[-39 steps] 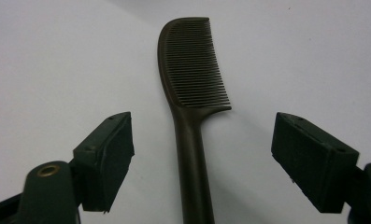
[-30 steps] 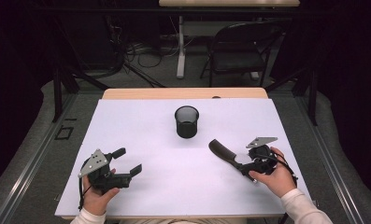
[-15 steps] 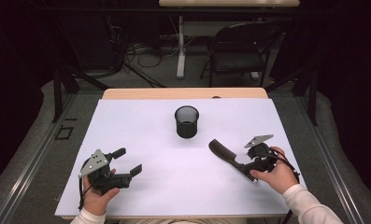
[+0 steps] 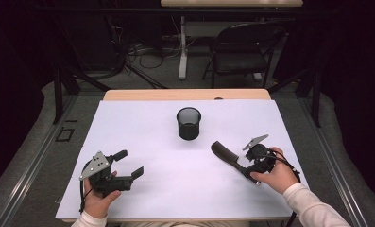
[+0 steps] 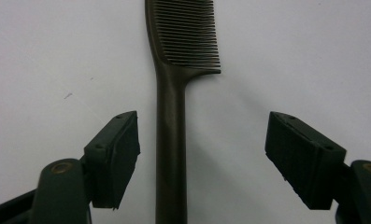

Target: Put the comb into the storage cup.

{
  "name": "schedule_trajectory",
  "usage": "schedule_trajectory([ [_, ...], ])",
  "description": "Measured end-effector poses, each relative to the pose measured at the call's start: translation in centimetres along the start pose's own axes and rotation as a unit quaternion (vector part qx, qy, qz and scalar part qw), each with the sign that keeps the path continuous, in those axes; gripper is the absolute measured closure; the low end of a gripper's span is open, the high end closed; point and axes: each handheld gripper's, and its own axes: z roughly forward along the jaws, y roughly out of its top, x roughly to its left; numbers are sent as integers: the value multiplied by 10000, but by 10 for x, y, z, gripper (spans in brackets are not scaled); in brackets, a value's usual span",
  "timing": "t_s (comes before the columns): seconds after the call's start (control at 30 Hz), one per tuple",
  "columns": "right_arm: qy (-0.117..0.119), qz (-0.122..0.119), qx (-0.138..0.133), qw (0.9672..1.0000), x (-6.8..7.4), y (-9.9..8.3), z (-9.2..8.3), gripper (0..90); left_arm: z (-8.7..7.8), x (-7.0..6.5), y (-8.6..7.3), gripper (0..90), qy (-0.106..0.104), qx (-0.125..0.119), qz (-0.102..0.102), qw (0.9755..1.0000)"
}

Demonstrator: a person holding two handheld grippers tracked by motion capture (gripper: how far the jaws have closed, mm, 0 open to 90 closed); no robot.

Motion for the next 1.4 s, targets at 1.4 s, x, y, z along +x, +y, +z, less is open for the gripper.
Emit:
schedule_trajectory([
  [1.4, 184, -102, 968, 9951, 7, 25, 19, 414, 0, -1, 0, 86, -37, -5, -16, 10000],
])
